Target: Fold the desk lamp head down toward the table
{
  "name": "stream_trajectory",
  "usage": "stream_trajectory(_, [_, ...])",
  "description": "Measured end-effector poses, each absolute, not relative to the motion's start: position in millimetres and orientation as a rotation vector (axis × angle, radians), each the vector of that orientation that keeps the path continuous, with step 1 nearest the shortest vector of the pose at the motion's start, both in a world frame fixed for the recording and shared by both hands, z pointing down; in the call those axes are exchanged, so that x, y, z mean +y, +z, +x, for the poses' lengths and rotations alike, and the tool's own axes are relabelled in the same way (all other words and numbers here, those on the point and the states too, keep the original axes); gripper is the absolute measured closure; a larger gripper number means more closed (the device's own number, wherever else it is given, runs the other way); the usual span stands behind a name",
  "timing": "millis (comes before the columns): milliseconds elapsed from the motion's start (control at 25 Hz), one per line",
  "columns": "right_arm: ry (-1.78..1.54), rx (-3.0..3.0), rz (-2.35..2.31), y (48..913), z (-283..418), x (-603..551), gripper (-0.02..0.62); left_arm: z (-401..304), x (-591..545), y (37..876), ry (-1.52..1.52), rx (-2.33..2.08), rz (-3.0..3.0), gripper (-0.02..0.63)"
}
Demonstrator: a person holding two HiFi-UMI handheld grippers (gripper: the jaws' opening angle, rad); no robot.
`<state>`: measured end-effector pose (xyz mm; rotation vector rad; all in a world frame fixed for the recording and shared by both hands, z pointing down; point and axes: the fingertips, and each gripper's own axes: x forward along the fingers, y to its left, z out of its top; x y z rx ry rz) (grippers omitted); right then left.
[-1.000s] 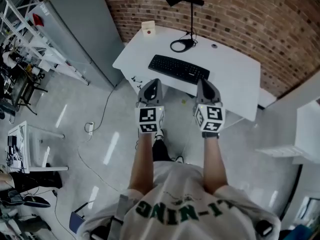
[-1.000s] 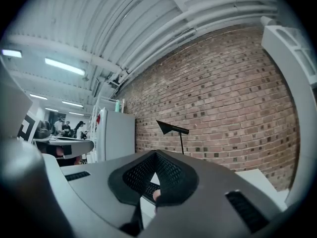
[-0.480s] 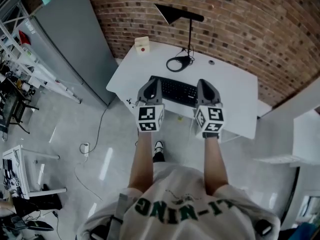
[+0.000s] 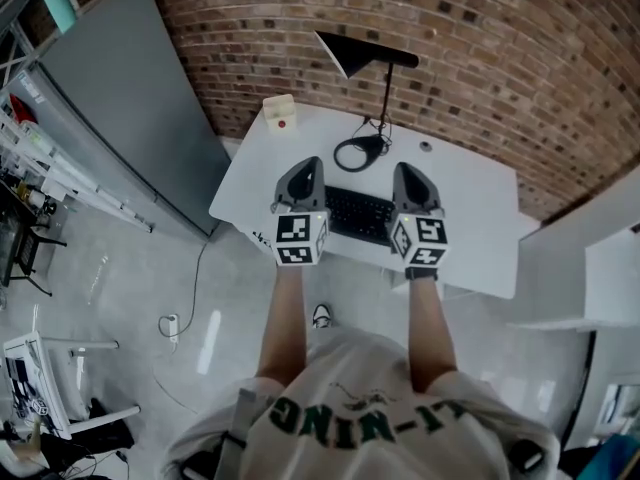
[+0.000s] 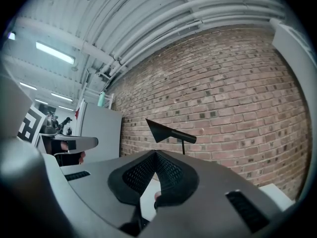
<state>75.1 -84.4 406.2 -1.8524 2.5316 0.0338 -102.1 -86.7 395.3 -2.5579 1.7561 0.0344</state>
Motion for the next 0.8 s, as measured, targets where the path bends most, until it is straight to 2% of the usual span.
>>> stream_trajectory(360, [0.035,2.546,-1.881,418.5,43.8,-131.7,0.601,-130.9,-133.0,403.7,0.035,1.728,-2.6,0.612])
stream_trajectory(800, [-0.019,2.57,-1.829,425.9,53.0,-193.5,0.601,-107.5,-195.0,380.3,0.059,1.682,-2.656,0.611])
